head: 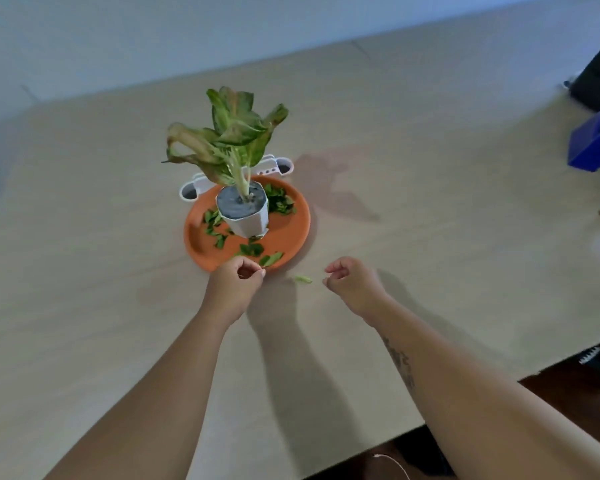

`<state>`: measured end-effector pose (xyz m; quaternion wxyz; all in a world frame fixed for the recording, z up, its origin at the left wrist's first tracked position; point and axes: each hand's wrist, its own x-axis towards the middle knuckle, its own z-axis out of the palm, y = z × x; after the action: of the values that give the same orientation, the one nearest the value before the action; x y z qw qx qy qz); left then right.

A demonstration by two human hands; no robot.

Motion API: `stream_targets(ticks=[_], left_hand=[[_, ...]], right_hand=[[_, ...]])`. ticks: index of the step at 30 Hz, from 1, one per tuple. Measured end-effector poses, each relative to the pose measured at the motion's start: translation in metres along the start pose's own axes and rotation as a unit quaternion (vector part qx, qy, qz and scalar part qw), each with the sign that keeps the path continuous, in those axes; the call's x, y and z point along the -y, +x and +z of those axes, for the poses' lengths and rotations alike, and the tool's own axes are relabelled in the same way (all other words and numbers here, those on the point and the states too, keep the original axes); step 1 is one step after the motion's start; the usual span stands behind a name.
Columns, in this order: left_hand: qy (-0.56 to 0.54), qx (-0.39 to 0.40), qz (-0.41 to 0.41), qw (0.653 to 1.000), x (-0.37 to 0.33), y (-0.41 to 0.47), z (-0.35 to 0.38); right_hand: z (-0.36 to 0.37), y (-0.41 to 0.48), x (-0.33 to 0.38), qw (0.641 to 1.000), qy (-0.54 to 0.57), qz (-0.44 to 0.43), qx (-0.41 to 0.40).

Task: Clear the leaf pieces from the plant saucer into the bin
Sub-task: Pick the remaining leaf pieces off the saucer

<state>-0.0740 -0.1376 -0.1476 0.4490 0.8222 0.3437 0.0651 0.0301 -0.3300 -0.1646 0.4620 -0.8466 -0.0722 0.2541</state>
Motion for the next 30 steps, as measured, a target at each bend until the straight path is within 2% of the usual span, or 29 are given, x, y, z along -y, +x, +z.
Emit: stream_targets(ticks=[3, 6, 10, 13, 16, 19, 22, 25, 30], left_hand=[[0.048, -0.027, 0.011, 0.998, 0.016, 0.022, -0.015], [0.126, -0.021, 0.035, 0.991, 0.028, 0.044, -0.022], [0.273, 0.003, 0.076, 0.959, 0.036, 0.068, -0.027], [0.253, 0.055, 0.089, 0.962, 0.038, 0.081, -0.031], [0.248, 0.103, 0.078, 0.96, 0.034, 0.096, -0.038], [0.256, 0.176, 0.044, 0.949, 0.034, 0.111, -0.047], [0.247, 0.206, 0.035, 0.946, 0.039, 0.122, -0.053], [0.225, 0.212, 0.04, 0.95, 0.04, 0.126, -0.05], [0.1, 0.209, 0.029, 0.972, 0.044, 0.134, -0.042]], right_hand=[[0.025, 0.014, 0.005, 0.995, -0.095, -0.019, 0.019], [0.043, 0.025, 0.006, 0.986, -0.161, -0.037, 0.024], [0.062, 0.034, 0.005, 0.975, -0.211, -0.074, -0.001], [0.069, 0.037, 0.005, 0.97, -0.23, -0.079, 0.0], [0.065, 0.042, 0.011, 0.979, -0.188, -0.076, -0.034], [0.059, 0.05, 0.031, 0.977, -0.155, -0.127, -0.074], [0.068, 0.062, 0.057, 0.967, -0.191, -0.165, -0.015], [0.083, 0.074, 0.068, 0.936, -0.284, -0.197, 0.063], [0.095, 0.089, 0.075, 0.893, -0.381, -0.208, 0.12]])
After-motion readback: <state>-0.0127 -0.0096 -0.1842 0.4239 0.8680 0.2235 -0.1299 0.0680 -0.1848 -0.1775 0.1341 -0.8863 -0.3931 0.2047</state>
